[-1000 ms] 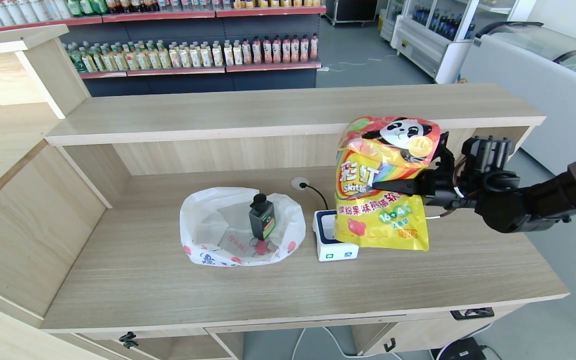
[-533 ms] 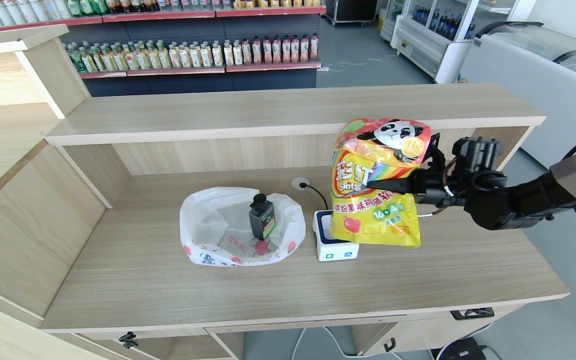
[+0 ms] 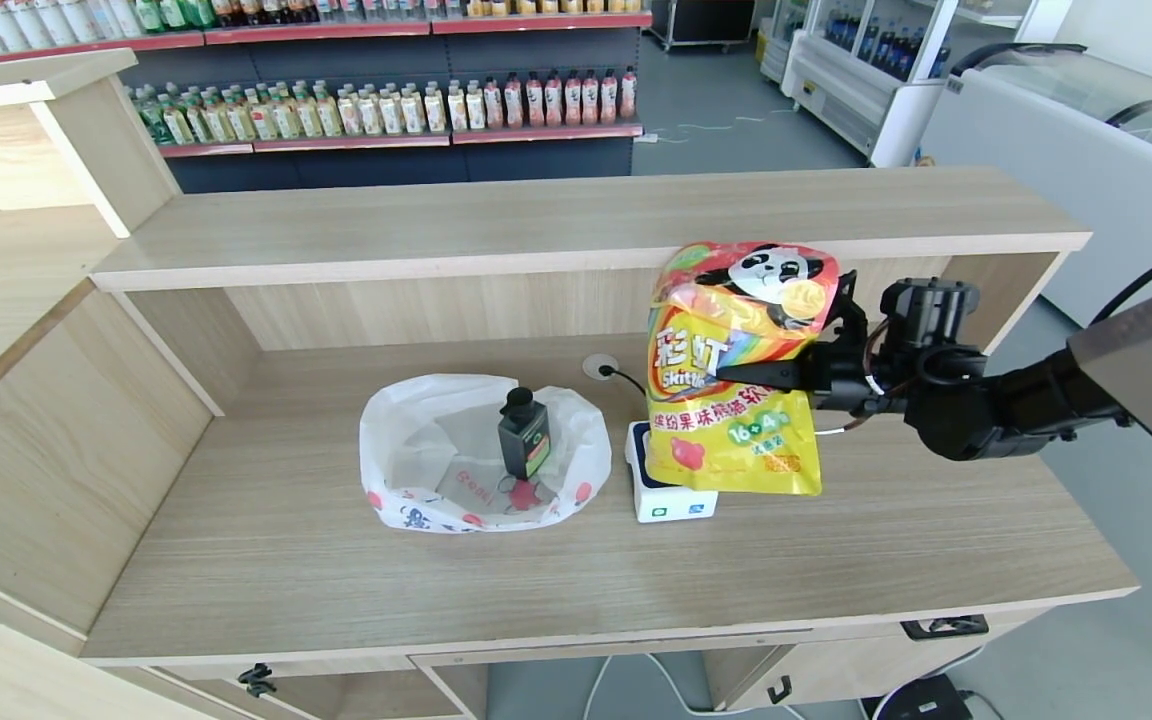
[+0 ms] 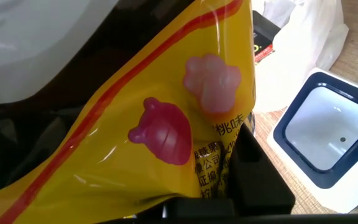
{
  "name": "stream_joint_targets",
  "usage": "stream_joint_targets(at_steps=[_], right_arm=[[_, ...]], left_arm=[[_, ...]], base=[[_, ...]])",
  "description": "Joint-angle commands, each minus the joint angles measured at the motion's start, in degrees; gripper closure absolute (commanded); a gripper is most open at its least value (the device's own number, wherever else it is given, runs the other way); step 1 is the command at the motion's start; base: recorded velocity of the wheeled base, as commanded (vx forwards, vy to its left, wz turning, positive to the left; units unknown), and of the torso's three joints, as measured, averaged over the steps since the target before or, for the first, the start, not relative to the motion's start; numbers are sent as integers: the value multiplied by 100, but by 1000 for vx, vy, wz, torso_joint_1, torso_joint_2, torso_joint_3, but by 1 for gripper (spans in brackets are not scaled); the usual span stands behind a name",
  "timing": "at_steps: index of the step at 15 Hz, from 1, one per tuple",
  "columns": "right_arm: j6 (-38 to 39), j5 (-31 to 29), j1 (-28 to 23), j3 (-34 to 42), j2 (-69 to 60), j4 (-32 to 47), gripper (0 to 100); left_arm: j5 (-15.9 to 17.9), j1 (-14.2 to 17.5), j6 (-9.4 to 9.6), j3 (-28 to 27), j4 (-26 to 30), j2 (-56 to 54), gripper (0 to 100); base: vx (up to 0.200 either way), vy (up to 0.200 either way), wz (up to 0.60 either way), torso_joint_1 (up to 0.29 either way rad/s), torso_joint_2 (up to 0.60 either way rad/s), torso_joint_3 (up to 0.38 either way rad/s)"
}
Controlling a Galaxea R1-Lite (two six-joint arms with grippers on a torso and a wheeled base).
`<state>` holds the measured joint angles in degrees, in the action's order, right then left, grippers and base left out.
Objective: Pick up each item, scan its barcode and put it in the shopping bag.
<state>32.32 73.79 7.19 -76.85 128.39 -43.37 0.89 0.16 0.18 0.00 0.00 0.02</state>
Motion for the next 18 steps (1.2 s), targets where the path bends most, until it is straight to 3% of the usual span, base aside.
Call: stream_joint_targets(at_steps=[1,6,8,12,15,16,18], right_arm=[[-6,13,10,-102,63,4,100],[-24,30,63,-348,186,-4,100],[-446,4,63,38,-376,-119,100],[-2704,-954,28,1779,-2951,198,100],[-5561,-3046,-95,2288,-3628,1296,100],[-6492,-3398,-315,2385,-3778,1745,100],[-6730,-3459,-517,2438,-4032,2123,100]], left_arm=[[-1,2,-1,0,0,-2,0],[-1,2,-1,0,0,-2,0],[-1,2,-1,0,0,-2,0],[-1,2,-1,0,0,-2,0],[-1,2,-1,0,0,-2,0],[-1,2,-1,0,0,-2,0],[-1,2,-1,0,0,-2,0]], base=[[0,0,0,0,0,0],[0,0,0,0,0,0],[0,0,0,0,0,0],[0,0,0,0,0,0],[0,0,0,0,0,0],[0,0,0,0,0,0],[0,0,0,0,0,0]])
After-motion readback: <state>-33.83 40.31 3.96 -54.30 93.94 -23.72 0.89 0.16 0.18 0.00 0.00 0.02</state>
